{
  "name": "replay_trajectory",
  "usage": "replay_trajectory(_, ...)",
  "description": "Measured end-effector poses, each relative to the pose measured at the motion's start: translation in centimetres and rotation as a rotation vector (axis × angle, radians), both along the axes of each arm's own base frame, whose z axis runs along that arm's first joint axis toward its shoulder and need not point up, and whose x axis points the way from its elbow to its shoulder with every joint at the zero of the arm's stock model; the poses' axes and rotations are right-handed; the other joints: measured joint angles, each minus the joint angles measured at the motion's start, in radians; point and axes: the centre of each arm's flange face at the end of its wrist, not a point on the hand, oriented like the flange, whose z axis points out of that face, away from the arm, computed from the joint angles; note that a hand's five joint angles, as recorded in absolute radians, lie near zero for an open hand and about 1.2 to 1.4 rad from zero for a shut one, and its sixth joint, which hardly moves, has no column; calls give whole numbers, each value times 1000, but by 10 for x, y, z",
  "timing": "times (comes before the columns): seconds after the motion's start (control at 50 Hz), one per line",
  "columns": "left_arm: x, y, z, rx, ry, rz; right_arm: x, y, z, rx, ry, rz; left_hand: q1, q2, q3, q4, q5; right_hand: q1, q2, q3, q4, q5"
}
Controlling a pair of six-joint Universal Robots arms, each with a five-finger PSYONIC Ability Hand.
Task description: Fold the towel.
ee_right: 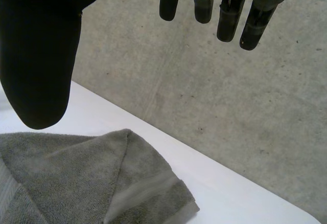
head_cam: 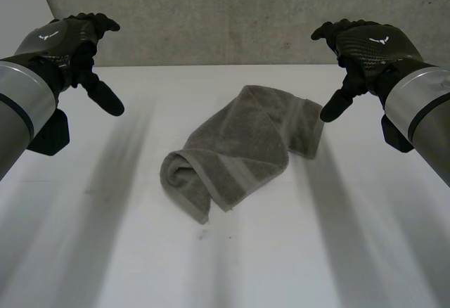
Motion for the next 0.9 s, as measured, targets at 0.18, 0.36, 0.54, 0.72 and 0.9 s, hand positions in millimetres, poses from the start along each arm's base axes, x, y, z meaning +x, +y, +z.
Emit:
replay_trajectory(0.18, -14, -6, -26, 78, -36, -85, 9, -4, -9, 10, 36, 79, 15, 23, 20, 20, 0, 0, 0, 0, 0, 0)
replay_trajectory(0.36, -50, -12, -102, 220, -136, -262, 10, -26, -40, 41, 167, 108, 74, 81, 77, 78, 47, 0, 0, 0, 0, 0)
replay_trajectory(0.54, -104, -10, -161, 183, -164, -391, 7, -45, -64, 82, 223, 87, 166, 175, 173, 173, 144, 0, 0, 0, 0, 0)
replay_trajectory(0.72, -148, -12, -207, 161, -170, -469, -2, -62, -78, 119, 226, 55, 170, 180, 177, 179, 149, 0, 0, 0, 0, 0)
replay_trajectory(0.9, -170, -30, -230, 103, -223, -489, -7, -71, -88, 146, 229, 38, 268, 276, 275, 271, 244, 0, 0, 0, 0, 0)
